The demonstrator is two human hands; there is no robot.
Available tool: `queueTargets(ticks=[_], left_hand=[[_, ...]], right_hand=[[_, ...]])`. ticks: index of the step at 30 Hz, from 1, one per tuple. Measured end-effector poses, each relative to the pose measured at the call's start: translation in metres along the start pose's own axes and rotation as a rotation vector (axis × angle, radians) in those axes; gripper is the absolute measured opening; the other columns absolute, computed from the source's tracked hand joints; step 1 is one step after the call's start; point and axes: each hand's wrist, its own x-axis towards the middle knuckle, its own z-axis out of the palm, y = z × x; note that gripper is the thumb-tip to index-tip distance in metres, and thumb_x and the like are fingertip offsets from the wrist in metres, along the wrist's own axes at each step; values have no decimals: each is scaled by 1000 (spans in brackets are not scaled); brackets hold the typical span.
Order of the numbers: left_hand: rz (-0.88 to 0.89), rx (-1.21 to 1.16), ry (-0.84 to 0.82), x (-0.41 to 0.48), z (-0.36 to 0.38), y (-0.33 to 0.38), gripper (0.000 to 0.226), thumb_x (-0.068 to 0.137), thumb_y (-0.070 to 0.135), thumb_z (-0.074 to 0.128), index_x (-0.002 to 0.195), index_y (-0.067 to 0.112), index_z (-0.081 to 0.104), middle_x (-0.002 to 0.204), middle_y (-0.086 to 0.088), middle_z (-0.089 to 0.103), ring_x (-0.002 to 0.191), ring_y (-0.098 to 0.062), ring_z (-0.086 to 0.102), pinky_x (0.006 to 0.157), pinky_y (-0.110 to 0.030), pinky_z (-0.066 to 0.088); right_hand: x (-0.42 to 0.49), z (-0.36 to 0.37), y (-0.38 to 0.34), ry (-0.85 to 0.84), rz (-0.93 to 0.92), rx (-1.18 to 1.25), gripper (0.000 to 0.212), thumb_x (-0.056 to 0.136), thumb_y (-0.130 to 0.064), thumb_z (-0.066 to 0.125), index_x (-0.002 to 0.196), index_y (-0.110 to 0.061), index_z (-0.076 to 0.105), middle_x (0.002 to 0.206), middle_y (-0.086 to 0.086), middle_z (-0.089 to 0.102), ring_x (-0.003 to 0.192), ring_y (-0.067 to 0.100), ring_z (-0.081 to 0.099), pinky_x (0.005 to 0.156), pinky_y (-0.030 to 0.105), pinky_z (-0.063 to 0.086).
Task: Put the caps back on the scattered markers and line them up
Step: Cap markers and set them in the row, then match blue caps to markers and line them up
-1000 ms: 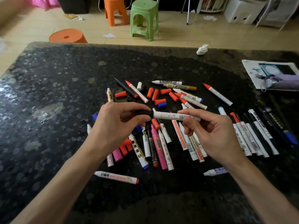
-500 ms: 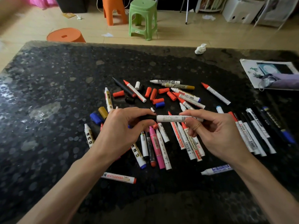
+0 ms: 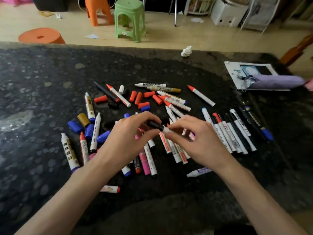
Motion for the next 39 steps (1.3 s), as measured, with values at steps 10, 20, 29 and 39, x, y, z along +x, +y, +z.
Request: queueTargets(ticks=[10,20,29,39], left_hand=[[-61,49,99,4,-2,0,27,98,18,65,118,36,68,100,23,69,94,6,65,75,-7,48],[-193,77,216,1,-25,-16,22,100,18,62,115,30,72,100,21,72,92,0,68,83,-30,59],[-249,92,164,-7,-35,-30,22,101,21,61,116,35,69,101,21,70,94,5,66,79,-20,54],[-282,136,108,-9,-42,-36,28,101,20,60,126,31,67,105,18,69,94,2,66,82,-23,56]], right_hand=[[5,-30,62,240,479,-454,21,98,-37,69,115,-25,68,77,-11,65,75,11,65,74,35,56],[19,-20,56,211,540,-539,22,97,-38,65,110,-20,64,91,-1,71,84,19,65,70,33,44],[23,0,17,8,300,-58,11,100,-35,62,111,-31,61,91,-12,65,80,3,65,70,24,52],[11,35,-7,-239,89,-236,17,106,-49,46,112,-36,54,67,-15,56,67,1,54,56,21,30]])
